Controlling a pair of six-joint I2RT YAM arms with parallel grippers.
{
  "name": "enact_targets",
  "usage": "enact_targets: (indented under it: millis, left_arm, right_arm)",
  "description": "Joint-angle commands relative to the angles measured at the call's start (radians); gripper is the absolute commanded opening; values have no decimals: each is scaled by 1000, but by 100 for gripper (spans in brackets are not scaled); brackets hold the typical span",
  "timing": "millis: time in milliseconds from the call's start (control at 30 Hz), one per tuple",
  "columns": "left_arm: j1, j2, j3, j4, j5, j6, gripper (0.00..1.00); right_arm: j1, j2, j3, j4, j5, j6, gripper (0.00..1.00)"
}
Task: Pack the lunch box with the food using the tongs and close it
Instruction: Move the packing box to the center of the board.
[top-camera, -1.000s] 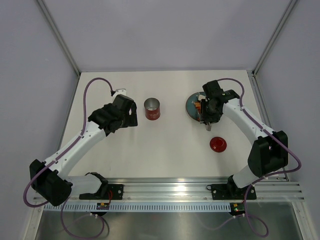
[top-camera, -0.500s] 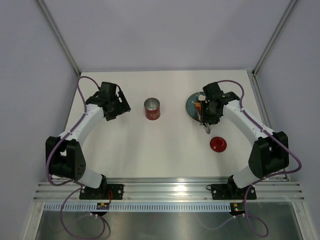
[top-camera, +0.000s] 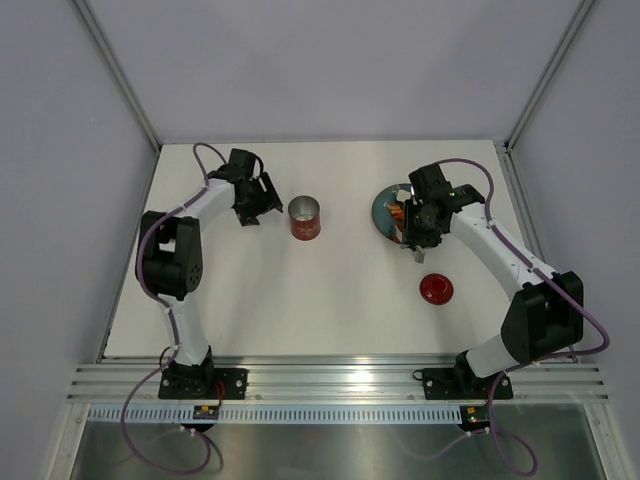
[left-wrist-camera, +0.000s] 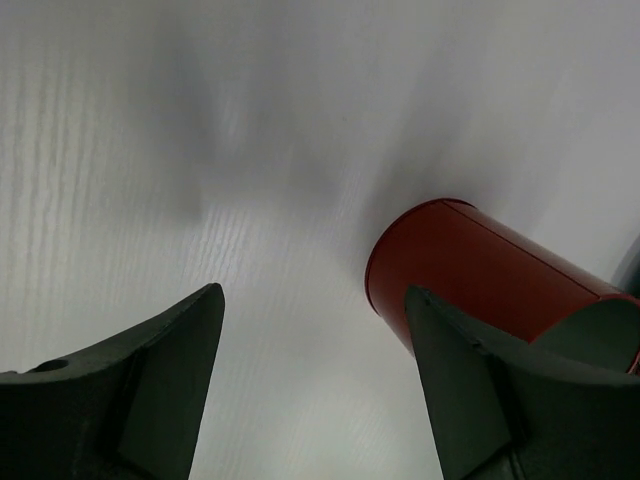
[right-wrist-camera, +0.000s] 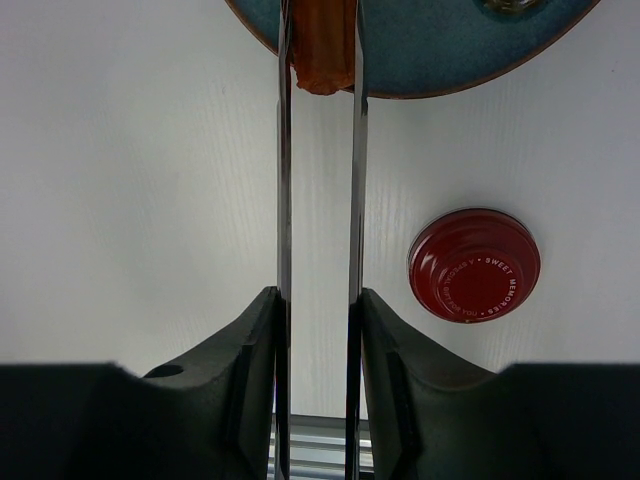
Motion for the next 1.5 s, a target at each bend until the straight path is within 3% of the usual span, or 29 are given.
enact_targets:
  millis: [0, 267, 800, 1467]
  left_arm:
    - [-3, 43, 53, 60, 63, -14, 76]
    - [-59, 169, 167, 28, 91, 12, 74]
    - [-191, 181, 147, 57, 134, 19, 73]
    - [-293, 252, 248, 13, 154, 51, 74]
  right_arm:
    - [-3, -47, 5, 6, -9, -5, 10]
    - [-4, -46, 5, 11, -7, -5, 10]
    - [-4, -55, 51, -2, 33, 2, 10]
    - [-3, -65, 131, -18, 56, 15, 10]
